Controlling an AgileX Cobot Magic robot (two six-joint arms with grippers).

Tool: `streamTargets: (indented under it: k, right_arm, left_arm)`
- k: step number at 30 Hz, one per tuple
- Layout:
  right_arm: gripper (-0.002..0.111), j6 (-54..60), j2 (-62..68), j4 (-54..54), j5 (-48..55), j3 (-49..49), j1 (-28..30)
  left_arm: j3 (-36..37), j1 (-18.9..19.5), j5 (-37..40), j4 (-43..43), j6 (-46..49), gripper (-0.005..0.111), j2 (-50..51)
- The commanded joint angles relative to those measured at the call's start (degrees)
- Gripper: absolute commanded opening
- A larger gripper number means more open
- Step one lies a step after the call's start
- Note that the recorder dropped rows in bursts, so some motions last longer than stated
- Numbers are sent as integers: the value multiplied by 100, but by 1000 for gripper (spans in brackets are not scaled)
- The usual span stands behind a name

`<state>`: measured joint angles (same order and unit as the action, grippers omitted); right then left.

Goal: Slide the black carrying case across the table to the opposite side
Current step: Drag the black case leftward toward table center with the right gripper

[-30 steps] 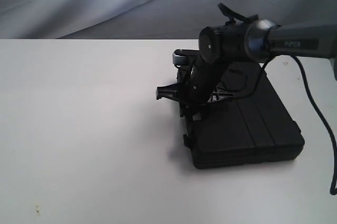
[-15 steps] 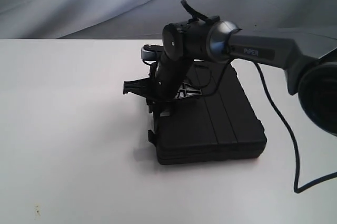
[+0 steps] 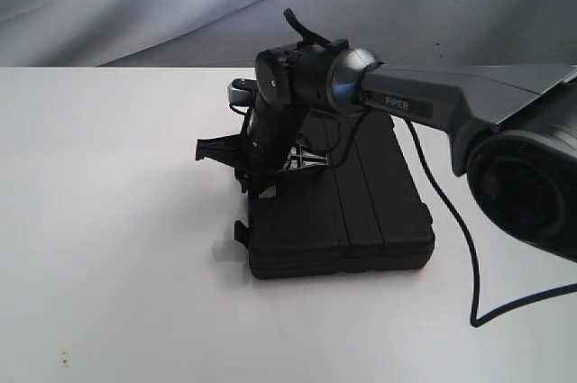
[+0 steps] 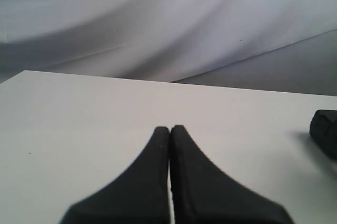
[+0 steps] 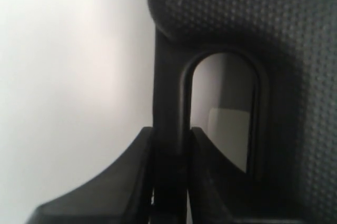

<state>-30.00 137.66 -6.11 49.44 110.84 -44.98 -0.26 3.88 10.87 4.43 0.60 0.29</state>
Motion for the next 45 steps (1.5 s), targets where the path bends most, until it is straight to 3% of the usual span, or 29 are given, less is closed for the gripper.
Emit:
streamTargets:
  k: [1, 40, 45]
  right_arm:
    - [0, -70, -16, 139, -283, 58, -31]
    - [0, -355, -16, 671, -394, 58, -31]
    - [19, -299, -16, 671, -241, 58, -31]
  left_arm:
    - [26, 14, -12, 58, 14, 1, -29]
    - [26, 14, -12, 58, 1, 1, -29]
    - [26, 14, -12, 58, 1, 1, -29]
